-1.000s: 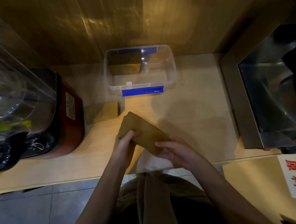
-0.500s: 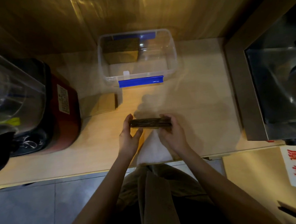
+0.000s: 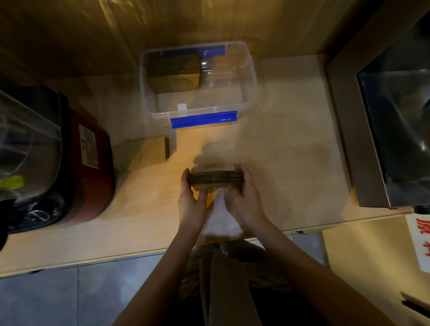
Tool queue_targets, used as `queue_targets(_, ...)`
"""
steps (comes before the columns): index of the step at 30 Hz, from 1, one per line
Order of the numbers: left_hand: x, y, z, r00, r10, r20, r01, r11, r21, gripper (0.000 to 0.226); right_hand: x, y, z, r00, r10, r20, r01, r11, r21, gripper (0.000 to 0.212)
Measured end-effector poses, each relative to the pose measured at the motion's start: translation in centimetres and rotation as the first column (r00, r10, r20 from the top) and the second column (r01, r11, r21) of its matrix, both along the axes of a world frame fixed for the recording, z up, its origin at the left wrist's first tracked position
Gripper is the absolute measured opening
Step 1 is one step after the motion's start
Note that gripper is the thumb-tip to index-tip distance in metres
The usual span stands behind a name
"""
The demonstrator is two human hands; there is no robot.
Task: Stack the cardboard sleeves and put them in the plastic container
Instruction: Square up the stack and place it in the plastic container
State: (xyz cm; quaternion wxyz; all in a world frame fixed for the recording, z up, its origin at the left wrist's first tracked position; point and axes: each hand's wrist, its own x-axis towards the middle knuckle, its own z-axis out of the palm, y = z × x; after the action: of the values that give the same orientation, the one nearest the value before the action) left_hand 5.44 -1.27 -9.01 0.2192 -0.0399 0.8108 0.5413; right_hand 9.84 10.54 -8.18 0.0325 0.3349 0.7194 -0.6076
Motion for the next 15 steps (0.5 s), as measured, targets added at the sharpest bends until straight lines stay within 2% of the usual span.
queue_targets(11, 0.2, 0.2, 0.2, 0.999, -0.015, -0.044, 0.013, 0.999, -0.032, 0.043, -0.3, 0.2, 0.4, 1.000, 0.028, 0.002, -0.028, 1.000, 0.009, 0.053)
queue_targets(15, 0.1, -0.6, -0.2, 1.000, 0.007, 0.016, -0.006, 0.999, -0.033, 0.042, -0.3, 0.6, 0.2, 0.996, 0.072, 0.051, -0.074, 0.997, 0.037, 0.045)
